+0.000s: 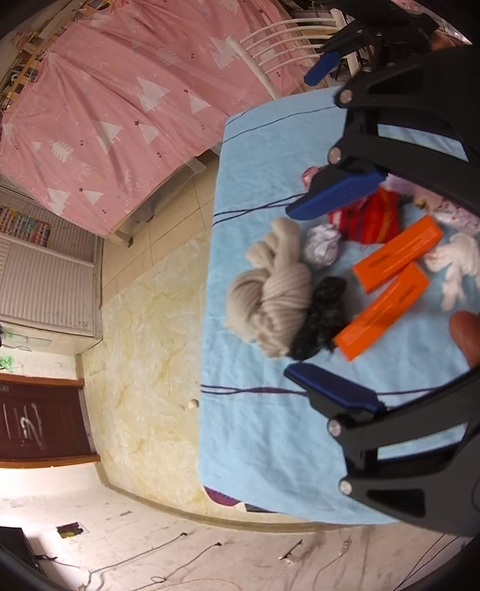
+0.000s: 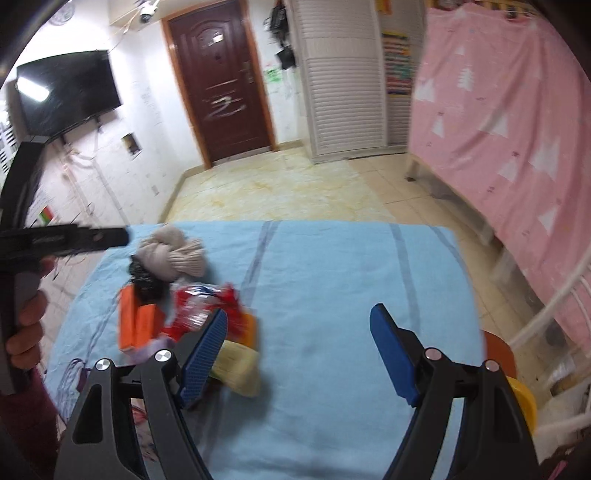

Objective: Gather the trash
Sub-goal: 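Grasp the cream yarn skein with the left tool while the right tool grasps the red plastic bag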

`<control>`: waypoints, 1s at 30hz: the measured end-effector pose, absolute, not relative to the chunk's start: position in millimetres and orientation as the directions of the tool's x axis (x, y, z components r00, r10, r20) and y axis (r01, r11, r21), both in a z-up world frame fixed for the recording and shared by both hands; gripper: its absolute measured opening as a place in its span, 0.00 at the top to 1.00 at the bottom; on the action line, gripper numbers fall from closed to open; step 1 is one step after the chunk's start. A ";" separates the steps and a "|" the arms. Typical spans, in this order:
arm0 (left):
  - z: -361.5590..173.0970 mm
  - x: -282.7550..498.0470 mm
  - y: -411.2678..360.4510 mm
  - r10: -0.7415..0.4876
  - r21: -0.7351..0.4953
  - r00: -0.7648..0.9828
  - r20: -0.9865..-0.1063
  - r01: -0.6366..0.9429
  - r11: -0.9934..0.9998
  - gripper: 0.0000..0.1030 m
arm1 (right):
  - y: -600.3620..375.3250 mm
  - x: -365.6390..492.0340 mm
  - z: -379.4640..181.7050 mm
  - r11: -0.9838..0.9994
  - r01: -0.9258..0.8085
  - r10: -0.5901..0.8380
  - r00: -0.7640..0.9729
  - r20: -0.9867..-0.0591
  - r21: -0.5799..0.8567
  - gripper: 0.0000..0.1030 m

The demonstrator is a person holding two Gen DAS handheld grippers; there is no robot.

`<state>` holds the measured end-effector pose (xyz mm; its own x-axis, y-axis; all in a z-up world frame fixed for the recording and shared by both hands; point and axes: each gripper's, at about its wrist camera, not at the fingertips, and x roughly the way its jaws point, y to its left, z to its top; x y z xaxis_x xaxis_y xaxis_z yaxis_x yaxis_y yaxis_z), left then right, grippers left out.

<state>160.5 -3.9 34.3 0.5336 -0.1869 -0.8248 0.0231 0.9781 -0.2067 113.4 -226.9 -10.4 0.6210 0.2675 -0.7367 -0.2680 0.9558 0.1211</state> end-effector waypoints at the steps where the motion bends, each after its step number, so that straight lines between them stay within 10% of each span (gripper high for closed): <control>1: 33.6 164.8 -3.8 -0.184 -0.201 0.532 -0.827 0.027 0.979 0.26 | -217.3 115.4 -11.6 0.952 -0.282 0.275 0.612 -0.741 0.120 0.29; 16: -19.3 225.2 -4.9 -0.218 -0.190 0.428 -0.877 0.107 0.976 0.20 | -137.6 152.1 -55.8 0.918 -0.383 0.291 0.476 -0.830 0.103 0.28; 22: -22.1 223.6 1.1 -0.258 -0.230 0.433 -0.863 0.116 0.966 0.49 | -153.0 161.8 -65.3 0.928 -0.327 0.316 0.443 -0.839 0.177 0.30; 26: -19.1 217.6 5.1 -0.268 -0.242 0.449 -0.852 0.116 0.963 0.57 | -156.9 161.0 -62.9 0.922 -0.331 0.340 0.440 -0.831 0.201 0.64; 30: -16.5 212.0 7.4 -0.269 -0.249 0.470 -0.841 0.105 0.963 0.59 | -161.8 153.6 -53.7 0.931 -0.317 0.326 0.494 -0.806 0.182 0.71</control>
<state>212.0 7.4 -16.5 0.4695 -0.2686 -0.8411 0.1048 0.9628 -0.2490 153.6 -161.8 -53.7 0.4941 0.3263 -0.8058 -0.3172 0.9307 0.1823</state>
